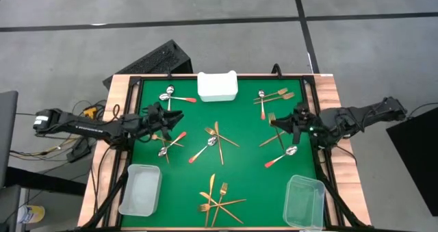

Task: Sort silverware by color (type)
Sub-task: Put the gold fork into the transparent bin

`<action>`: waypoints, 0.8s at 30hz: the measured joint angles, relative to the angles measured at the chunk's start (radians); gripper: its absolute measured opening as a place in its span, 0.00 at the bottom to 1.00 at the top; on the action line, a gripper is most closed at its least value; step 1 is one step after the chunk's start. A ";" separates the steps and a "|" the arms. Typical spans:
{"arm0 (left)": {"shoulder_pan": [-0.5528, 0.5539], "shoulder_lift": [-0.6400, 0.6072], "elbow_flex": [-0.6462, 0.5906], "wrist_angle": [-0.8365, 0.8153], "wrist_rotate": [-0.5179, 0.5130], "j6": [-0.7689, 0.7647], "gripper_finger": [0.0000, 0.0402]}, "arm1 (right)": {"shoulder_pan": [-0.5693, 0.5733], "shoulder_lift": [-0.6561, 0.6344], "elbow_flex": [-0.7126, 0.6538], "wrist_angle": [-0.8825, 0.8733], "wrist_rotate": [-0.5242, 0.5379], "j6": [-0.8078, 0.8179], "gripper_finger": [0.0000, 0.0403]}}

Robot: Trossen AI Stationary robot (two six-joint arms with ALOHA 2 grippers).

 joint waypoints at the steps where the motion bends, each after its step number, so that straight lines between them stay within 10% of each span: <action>1: -0.013 0.029 0.017 0.001 -0.012 0.003 0.22 | 0.019 0.014 0.000 -0.001 0.004 0.014 0.04; 12: -0.110 0.333 0.239 0.007 -0.073 0.124 0.22 | 0.337 0.187 -0.001 -0.006 0.217 0.333 0.04; 24: -0.162 0.392 0.323 -0.037 -0.077 0.113 0.22 | 0.649 0.259 0.000 -0.272 0.297 0.829 0.05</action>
